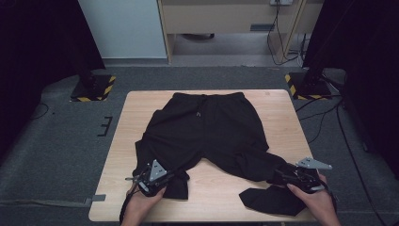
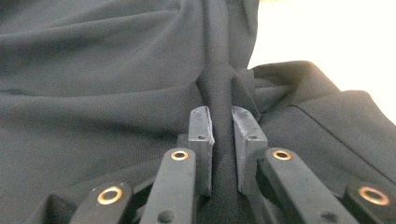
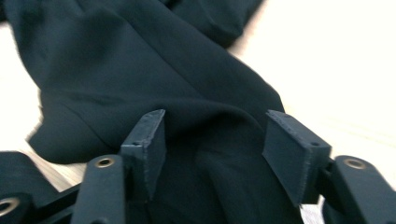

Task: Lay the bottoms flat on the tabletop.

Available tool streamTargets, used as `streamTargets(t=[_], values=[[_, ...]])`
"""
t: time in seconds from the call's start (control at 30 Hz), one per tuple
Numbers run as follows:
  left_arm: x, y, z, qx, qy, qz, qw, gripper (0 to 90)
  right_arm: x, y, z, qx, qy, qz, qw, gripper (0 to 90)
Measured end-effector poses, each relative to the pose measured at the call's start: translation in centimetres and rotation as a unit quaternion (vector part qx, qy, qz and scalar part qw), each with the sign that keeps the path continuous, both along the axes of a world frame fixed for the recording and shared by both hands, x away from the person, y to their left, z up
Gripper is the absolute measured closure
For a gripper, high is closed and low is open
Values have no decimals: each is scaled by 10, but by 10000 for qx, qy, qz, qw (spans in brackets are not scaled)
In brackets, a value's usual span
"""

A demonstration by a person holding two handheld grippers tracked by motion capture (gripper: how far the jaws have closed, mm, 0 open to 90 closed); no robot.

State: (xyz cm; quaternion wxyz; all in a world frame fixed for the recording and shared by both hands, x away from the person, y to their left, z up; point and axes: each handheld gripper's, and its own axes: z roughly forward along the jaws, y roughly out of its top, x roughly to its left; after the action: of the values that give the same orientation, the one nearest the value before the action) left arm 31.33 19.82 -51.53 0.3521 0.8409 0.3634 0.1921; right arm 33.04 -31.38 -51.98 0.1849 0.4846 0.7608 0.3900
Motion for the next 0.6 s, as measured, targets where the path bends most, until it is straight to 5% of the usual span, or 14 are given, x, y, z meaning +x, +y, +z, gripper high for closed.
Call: streamTargets(t=[0.17,0.27,0.33,0.6], values=[[0,-1,-1,15,22,-19,10000,791,-4,-1,-6,-67,199,-3,9998,429],[0,-1,-2,32,25,-26,10000,792,-7,2,-10,-214,204,101,9995,523],[0,-1,-2,42,19,-30,10000,795,-9,2,-8,-225,271,101,9993,705],[1,-3,-3,60,20,-61,10000,795,-22,1,-2,-368,397,315,9980,863]])
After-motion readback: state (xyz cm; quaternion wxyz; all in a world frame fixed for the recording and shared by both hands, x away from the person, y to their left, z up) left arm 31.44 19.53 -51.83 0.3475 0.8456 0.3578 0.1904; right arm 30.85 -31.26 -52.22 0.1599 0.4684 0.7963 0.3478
